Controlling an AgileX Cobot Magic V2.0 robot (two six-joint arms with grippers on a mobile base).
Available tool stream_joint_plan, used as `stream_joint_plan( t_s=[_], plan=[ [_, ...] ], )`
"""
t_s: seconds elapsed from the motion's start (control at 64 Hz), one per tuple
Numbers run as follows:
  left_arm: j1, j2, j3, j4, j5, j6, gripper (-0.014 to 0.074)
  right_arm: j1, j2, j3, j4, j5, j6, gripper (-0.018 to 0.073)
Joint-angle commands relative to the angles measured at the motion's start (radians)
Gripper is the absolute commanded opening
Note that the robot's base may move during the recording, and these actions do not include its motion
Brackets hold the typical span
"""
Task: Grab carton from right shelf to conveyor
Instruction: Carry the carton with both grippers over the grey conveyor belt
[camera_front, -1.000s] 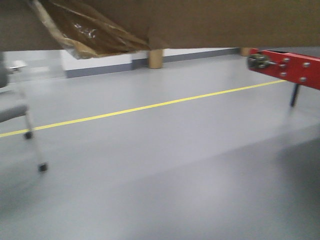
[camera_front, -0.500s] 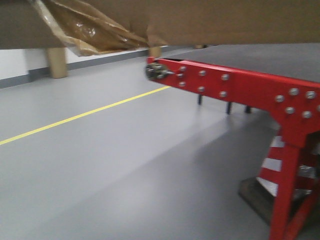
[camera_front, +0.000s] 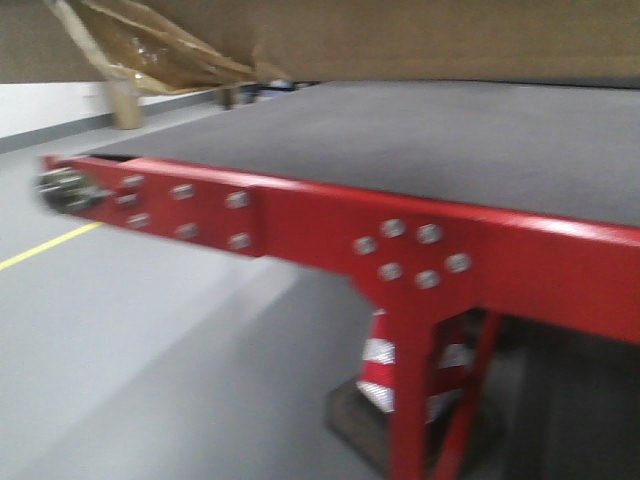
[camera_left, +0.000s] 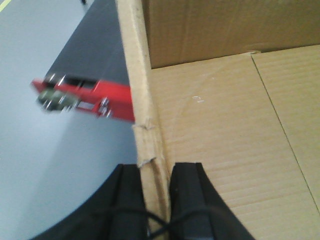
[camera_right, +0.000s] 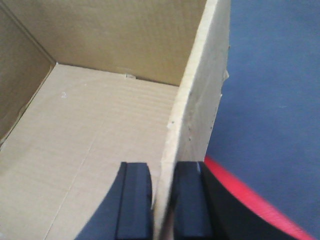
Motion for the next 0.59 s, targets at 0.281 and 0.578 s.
stream_joint_plan(
  t_s=[0.281,0.578],
  plan=[
    [0.014,-0.015,-0.004,0.202,0.032,0.006,-0.0010,-0.010,-0.022,-0.006,-0.090,-0.023,-0.020,-0.0070],
    [0.014,-0.015,-0.004,0.205,0.032,0.006,-0.0010,-0.010,-0.022,-0.006,-0.090,-0.023,-0.020,-0.0070]
  ],
)
